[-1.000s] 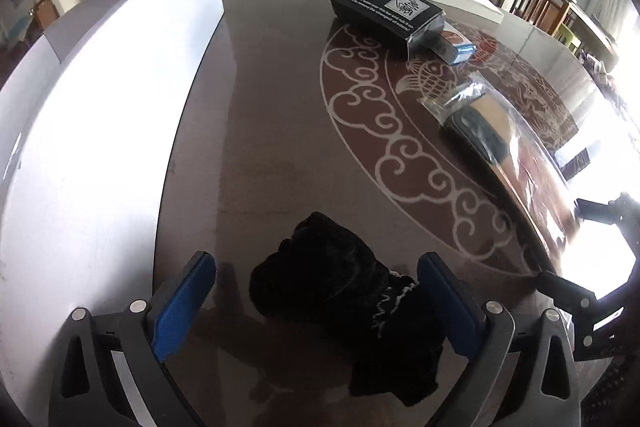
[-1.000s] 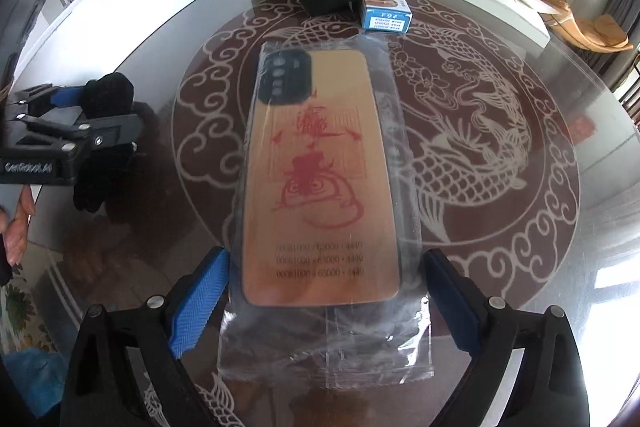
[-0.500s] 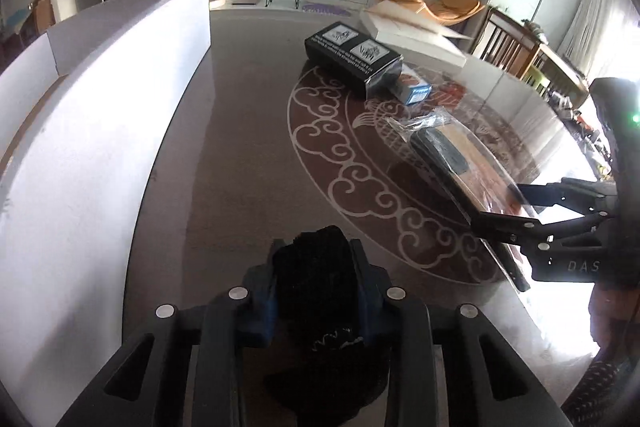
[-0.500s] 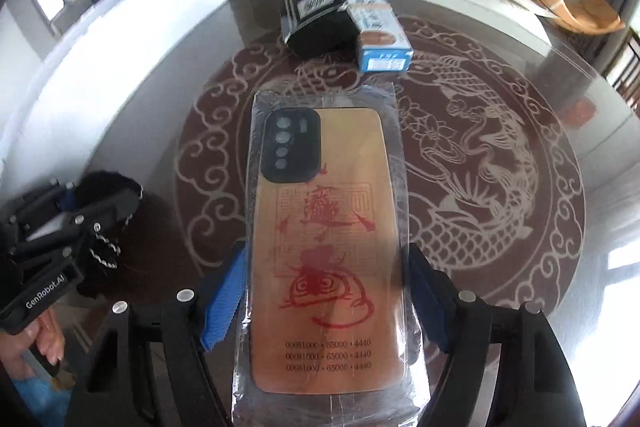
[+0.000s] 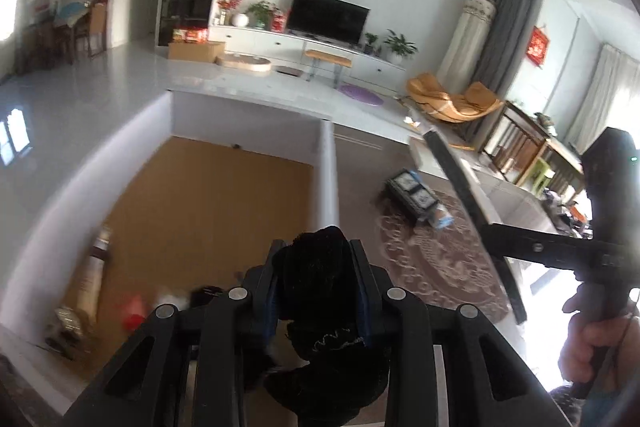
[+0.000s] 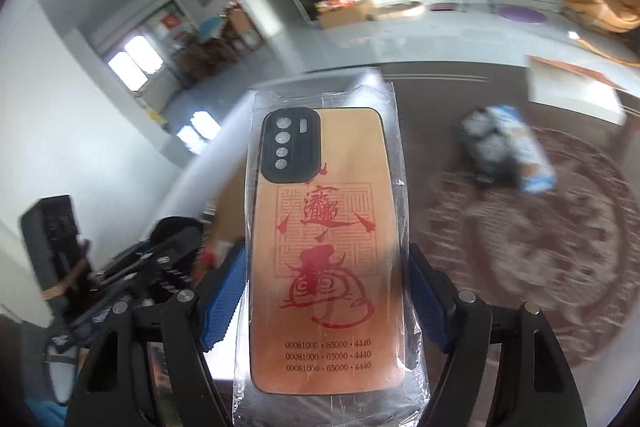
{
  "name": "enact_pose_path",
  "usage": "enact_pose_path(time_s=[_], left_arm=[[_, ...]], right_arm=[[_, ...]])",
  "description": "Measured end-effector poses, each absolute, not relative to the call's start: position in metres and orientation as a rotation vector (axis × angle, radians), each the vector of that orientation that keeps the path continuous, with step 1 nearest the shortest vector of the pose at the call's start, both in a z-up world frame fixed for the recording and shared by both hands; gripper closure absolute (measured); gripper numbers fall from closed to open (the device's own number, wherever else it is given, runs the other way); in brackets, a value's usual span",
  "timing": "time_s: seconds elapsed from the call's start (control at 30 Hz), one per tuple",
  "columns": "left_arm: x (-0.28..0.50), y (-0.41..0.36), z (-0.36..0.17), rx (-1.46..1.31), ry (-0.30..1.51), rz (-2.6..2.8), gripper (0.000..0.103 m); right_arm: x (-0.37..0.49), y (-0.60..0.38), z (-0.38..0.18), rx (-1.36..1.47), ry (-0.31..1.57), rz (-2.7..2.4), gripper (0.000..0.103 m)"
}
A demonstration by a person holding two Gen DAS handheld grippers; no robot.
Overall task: Organize objects
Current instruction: 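Carry the cloth and bagged phone case to the storage box and release both, then move both tools back over the table toward the two boxes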
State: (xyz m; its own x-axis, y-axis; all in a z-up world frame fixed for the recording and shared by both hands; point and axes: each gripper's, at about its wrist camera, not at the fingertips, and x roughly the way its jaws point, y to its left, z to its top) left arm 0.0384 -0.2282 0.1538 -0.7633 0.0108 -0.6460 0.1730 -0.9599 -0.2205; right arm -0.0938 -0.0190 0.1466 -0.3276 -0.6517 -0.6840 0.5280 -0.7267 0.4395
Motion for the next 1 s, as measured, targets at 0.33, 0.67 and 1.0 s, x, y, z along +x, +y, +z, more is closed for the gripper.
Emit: enact_pose_path(time_s=[0.33,0.67,1.0], left_arm=[[0.053,-0.334,0.095,1.122,0.332,-2.405,0.028],[0.051,-0.220,0.124,1.074,0.390,-2.785,0.026],[0.025,-0.005,0.085,1.361,0.105,-3.132,0.001]], right_arm=[[-0.080,-0.160,0.104,1.270,-0.337,-1.874,0.012],[-0.064,0.021,0.051,1.178,0.159,-2.555,0.000],[-0.073,0.168,-0.004,1.373,0.164,-2.765,0.000]])
